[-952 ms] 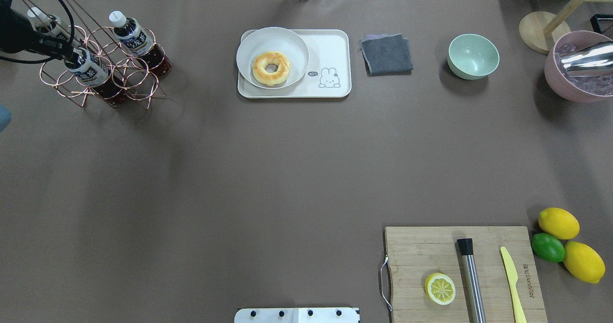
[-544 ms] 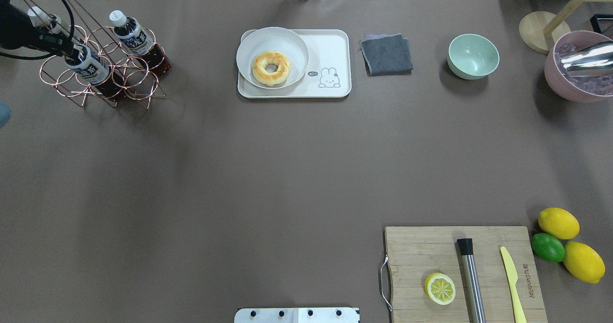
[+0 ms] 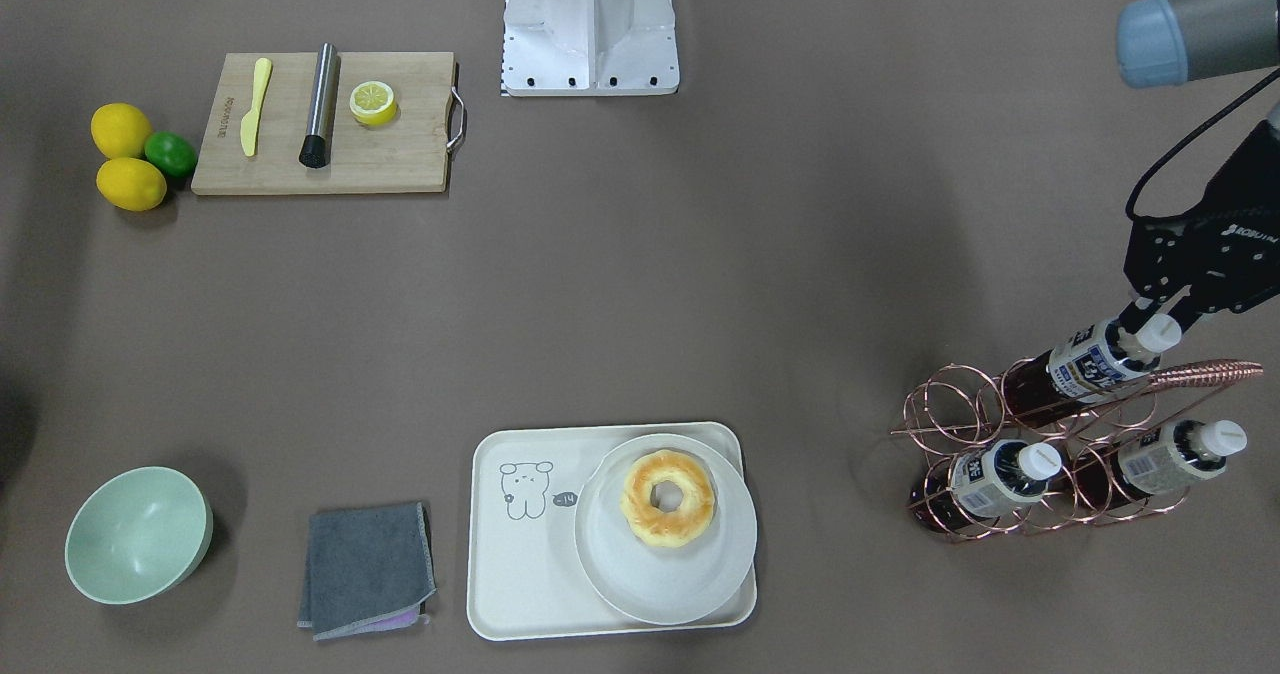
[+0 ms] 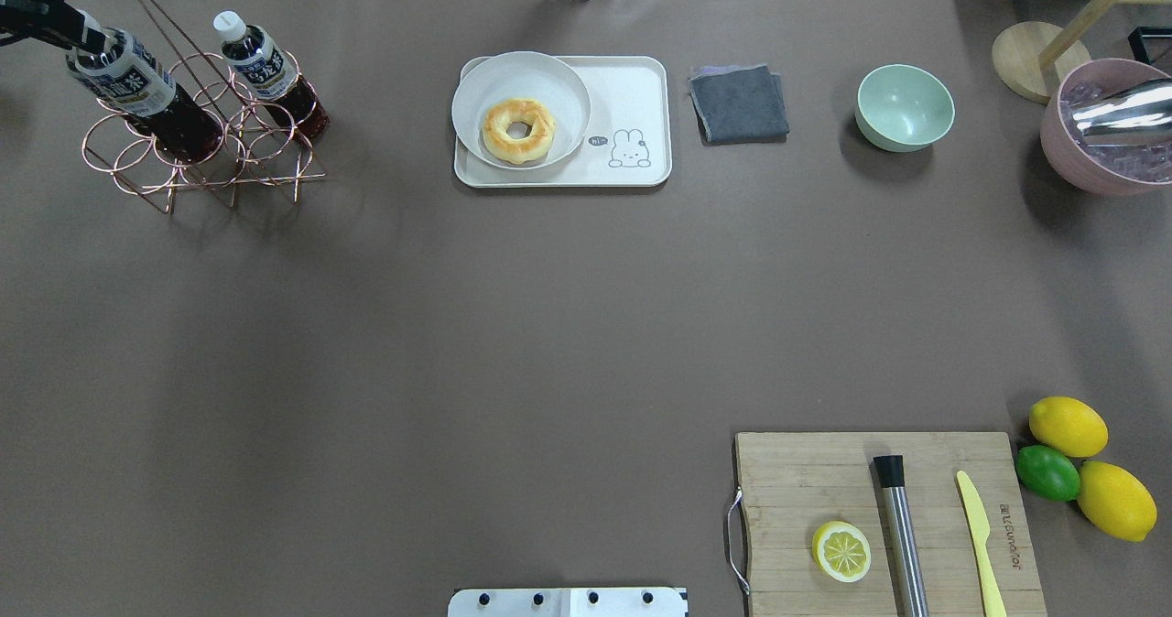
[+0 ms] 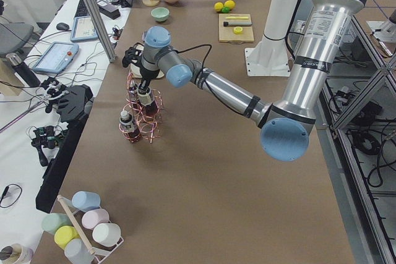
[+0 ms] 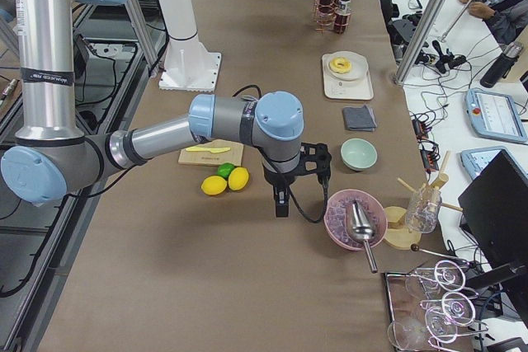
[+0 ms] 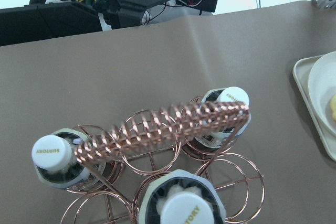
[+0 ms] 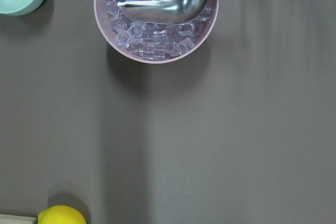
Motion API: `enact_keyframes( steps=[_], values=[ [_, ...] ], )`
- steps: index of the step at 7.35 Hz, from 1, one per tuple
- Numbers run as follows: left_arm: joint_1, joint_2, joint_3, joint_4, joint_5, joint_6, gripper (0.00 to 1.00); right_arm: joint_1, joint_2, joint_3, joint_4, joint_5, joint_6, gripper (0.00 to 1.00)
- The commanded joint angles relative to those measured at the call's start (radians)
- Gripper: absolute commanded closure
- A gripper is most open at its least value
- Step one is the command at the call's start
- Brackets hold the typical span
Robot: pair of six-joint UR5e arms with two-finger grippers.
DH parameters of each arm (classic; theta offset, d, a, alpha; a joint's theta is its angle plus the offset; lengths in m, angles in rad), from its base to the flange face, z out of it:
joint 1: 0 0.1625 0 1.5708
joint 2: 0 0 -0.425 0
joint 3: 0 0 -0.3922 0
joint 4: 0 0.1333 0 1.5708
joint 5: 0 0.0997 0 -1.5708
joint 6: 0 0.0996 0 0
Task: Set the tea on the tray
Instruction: 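Carry the held tea bottle with the left gripper toward the table center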
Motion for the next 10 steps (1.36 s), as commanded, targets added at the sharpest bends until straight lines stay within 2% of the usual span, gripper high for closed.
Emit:
enact_keyframes(
  steps=[1, 2, 3, 5, 8, 10],
  values=[
    [-0.069, -0.002, -0.169, 0.147, -0.016, 0.014, 1.00, 0.001, -0.002, -0.004, 0.000, -0.001, -0.001, 0.00],
    [-0.073, -0.008, -0.232, 0.214, -0.013, 0.013, 1.00, 0.001, -0.002, -0.004, 0.000, 0.002, -0.001, 0.00],
    [-0.065, -0.069, -0.259, 0.317, -0.003, 0.011, 1.00, 0.001, -0.004, -0.004, 0.000, 0.003, 0.000, 0.00],
    [-0.004, -0.178, -0.254, 0.440, 0.037, -0.039, 1.00, -0.002, 0.012, 0.002, 0.003, 0.008, 0.085, 0.00],
    [0.262, -0.362, -0.245, 0.549, 0.213, -0.316, 1.00, -0.092, 0.016, 0.004, 0.132, 0.026, 0.263, 0.00],
    [0.492, -0.541, -0.233, 0.725, 0.407, -0.483, 1.00, -0.137, 0.016, 0.007, 0.178, 0.028, 0.343, 0.00]
  ],
)
